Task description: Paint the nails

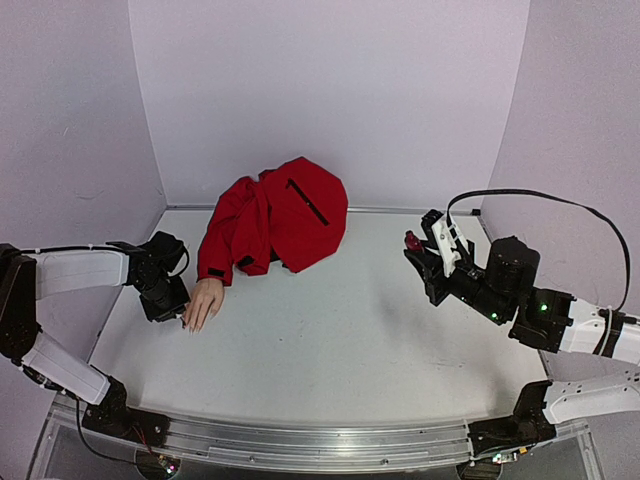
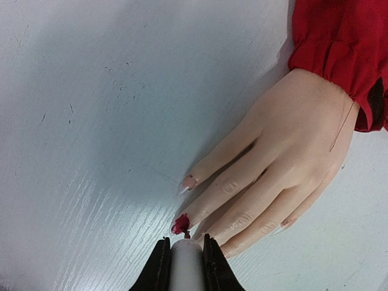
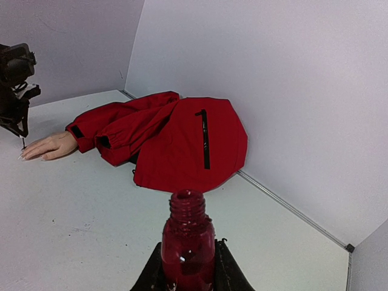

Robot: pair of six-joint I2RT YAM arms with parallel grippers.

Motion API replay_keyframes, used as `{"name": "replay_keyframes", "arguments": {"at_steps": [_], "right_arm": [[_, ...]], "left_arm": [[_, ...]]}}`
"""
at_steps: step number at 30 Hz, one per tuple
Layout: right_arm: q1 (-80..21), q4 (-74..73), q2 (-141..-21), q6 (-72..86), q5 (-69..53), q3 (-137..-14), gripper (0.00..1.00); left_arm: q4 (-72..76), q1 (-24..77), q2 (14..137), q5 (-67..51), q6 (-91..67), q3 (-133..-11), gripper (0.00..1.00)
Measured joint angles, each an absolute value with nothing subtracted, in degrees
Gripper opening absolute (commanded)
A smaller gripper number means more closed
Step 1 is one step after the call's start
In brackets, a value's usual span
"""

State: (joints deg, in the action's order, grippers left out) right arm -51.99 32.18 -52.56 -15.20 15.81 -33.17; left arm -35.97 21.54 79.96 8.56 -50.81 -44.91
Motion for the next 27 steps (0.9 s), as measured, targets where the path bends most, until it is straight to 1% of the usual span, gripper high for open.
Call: {"name": "replay_keyframes", "arguments": {"at_steps": [27], "right_arm": [[-51.79, 32.25, -52.56, -15.20, 15.75, -32.82, 0.00]], "left_arm": [[-35.90, 21.54, 80.82, 8.78, -50.35, -45.41, 0.00]]}}
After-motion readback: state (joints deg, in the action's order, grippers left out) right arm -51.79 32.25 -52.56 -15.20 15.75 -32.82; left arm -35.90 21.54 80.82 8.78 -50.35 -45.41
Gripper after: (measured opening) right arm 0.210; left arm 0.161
